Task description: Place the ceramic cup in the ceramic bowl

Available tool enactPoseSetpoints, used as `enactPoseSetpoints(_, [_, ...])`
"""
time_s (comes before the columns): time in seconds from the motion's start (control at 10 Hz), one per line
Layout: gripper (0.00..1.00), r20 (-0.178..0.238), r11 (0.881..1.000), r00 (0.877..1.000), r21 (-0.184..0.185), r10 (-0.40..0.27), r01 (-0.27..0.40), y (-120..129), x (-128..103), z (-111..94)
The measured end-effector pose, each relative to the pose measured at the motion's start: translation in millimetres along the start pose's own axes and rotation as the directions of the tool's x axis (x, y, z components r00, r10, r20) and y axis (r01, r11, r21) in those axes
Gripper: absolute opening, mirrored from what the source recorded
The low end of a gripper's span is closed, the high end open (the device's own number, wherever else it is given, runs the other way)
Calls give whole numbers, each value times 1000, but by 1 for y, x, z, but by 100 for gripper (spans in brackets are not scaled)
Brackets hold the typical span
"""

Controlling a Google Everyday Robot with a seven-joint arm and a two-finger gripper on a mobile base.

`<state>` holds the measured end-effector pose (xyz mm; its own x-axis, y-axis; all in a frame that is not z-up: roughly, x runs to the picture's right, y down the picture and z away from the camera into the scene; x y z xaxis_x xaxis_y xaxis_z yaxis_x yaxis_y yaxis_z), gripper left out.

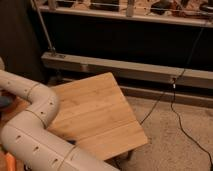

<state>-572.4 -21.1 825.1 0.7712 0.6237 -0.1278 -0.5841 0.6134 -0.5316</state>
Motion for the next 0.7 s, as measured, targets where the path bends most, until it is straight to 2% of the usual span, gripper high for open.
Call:
enactPoseSetpoints(0.2, [80, 30, 997, 998, 39, 63, -64, -38, -3, -40])
enactPoseSetpoints(0.3, [80, 30, 990, 993, 74, 115, -117, -68, 4, -59])
enactPoseSetpoints(0.5, [80, -5, 965, 978, 163, 208, -204, -123, 31, -85])
enactPoseSetpoints(0.6, [80, -13, 961, 975, 177, 220, -214, -131, 36, -89])
enactPoseSetpoints(0.7, [80, -14, 962, 976, 174, 216, -210, -126, 35, -88])
